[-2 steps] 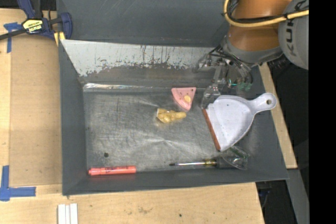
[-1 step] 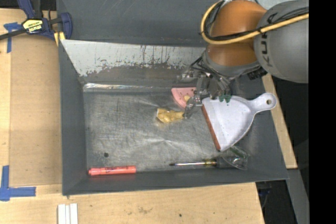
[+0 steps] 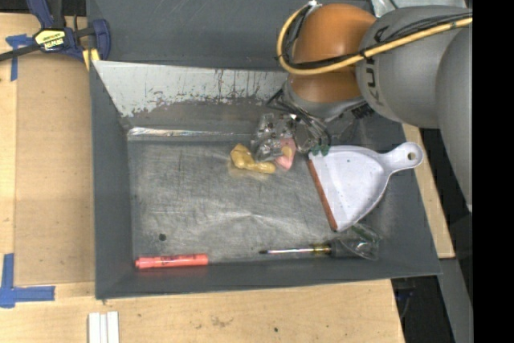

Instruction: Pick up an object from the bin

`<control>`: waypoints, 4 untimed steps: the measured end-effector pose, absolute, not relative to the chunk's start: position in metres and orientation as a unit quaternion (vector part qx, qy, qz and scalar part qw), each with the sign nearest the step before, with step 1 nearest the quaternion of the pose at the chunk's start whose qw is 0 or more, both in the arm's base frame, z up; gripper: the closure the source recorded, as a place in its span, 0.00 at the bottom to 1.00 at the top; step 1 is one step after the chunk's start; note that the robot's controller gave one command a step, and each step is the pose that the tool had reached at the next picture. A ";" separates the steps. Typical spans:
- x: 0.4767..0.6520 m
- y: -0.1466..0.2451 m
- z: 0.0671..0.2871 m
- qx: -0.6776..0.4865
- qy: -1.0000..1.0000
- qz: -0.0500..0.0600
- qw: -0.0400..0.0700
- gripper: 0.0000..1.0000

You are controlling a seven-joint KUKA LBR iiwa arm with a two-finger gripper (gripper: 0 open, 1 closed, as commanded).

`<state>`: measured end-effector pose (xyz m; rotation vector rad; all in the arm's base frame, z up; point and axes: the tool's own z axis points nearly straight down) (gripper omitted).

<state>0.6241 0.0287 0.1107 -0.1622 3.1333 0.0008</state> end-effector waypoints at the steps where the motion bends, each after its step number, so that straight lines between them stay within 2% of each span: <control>1: 0.624 0.029 0.111 -0.052 0.999 0.000 0.002 1.00; 2: 0.589 -0.043 0.191 -0.148 0.989 -0.001 0.003 1.00; 3: 0.589 -0.042 0.191 -0.148 0.989 -0.001 0.003 1.00; 4: 0.571 -0.051 0.176 -0.182 0.983 -0.001 0.006 1.00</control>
Offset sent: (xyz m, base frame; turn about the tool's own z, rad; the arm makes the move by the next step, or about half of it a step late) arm -0.0361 -0.0701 0.0794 -0.1962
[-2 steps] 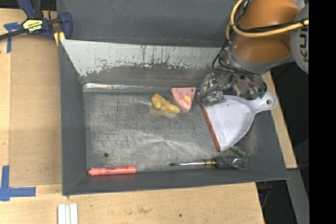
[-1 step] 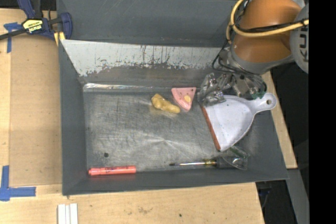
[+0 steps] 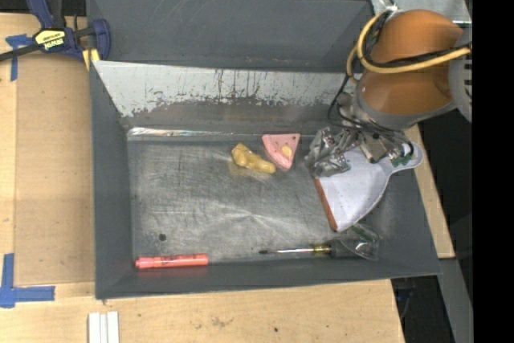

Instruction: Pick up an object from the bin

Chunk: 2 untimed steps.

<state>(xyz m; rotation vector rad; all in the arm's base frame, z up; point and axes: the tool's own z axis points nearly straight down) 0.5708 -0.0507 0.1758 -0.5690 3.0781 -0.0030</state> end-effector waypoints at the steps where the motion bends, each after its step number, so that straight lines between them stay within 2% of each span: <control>1: 0.534 -0.093 0.149 -0.273 0.962 0.000 0.001 0.00; 2: 0.534 -0.093 0.149 -0.273 0.962 0.000 0.001 0.00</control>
Offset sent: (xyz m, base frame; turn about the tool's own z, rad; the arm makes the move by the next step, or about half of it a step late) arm 0.0000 0.0000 0.0000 0.0000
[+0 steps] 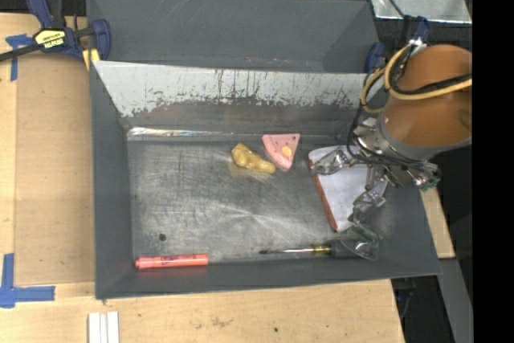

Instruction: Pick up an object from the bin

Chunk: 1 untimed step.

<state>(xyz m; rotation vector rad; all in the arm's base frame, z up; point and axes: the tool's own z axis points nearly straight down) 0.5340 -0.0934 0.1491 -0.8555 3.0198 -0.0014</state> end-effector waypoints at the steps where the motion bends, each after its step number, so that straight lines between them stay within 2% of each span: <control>1: 0.553 -0.125 0.122 -0.511 0.859 -0.001 0.002 1.00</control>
Offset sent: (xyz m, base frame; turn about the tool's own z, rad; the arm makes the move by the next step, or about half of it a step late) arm 0.0000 0.0000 0.0000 0.0000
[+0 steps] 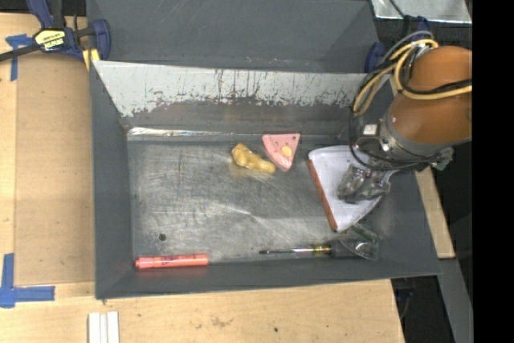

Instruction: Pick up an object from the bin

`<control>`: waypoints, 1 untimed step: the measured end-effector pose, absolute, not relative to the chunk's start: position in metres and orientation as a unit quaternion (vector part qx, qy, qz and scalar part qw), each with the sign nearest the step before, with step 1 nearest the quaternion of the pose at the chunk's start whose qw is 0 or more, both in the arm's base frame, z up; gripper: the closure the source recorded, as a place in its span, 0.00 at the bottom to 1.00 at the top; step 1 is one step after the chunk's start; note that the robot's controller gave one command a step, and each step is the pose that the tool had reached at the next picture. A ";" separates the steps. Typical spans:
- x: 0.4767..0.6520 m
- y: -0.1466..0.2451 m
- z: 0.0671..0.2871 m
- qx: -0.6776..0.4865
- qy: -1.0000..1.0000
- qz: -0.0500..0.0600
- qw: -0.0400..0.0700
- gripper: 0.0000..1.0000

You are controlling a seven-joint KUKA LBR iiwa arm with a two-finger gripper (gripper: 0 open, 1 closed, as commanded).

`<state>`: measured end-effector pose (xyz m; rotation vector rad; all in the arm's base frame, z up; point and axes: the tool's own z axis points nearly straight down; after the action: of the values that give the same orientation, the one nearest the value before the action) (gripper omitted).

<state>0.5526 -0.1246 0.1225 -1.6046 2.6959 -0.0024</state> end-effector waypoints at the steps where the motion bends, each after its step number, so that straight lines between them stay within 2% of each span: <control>1: 0.553 -0.125 0.122 -0.511 0.860 -0.001 0.002 1.00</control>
Offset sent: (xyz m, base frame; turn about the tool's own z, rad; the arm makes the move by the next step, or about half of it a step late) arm -0.0551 -0.0204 0.0340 -0.2486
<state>0.5526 -0.1245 0.1225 -1.6035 2.6966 -0.0018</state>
